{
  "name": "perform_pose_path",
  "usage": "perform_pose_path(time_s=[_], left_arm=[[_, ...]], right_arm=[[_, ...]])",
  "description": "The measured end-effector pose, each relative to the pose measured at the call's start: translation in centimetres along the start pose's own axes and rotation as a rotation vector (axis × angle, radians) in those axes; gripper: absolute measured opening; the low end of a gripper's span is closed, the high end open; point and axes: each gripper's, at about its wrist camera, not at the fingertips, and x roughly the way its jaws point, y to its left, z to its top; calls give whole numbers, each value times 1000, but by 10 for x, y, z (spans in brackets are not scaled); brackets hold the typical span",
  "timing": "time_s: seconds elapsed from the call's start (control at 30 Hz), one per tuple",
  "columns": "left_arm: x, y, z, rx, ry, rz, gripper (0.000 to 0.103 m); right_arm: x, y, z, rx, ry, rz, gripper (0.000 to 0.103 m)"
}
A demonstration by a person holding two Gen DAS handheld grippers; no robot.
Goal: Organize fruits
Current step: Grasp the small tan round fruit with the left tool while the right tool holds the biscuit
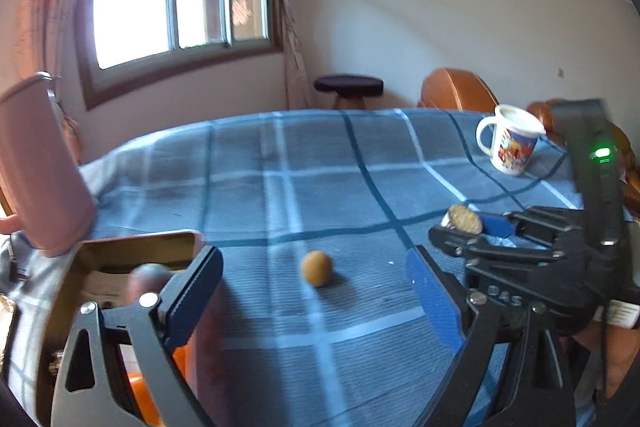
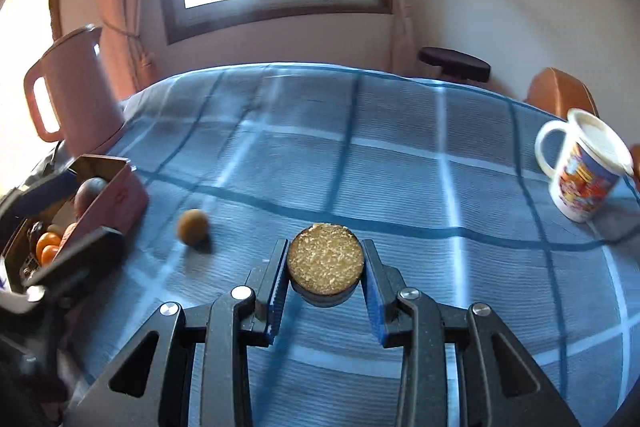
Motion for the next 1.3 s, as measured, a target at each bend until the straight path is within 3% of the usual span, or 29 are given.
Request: perform_pose_path(time_s=[0.2, 0.33, 0.6, 0.67, 0.7, 0.97, 1.3], left_arm=[[31, -10, 6, 9, 99, -29, 77], [54, -4, 4, -36, 186, -76, 61], [79, 3, -1, -95, 267, -92, 61], [83, 2, -1, -92, 282, -103, 49], [85, 1, -1, -91, 292, -110, 49], [85, 4, -2, -106, 288, -144, 28], [67, 1, -3, -88, 233, -177, 28]], right_arm=[[-9, -14, 0, 16, -28, -35, 36], [-10, -12, -2, 8, -29, -31, 36], [-6, -5, -5, -23, -23, -52, 36], [-6, -3, -4, -24, -26, -45, 36], [-6, -1, -5, -25, -24, -44, 36], [-6, 0, -6, -15, -24, -21, 36], [-11, 0, -6, -3, -41, -12, 36]])
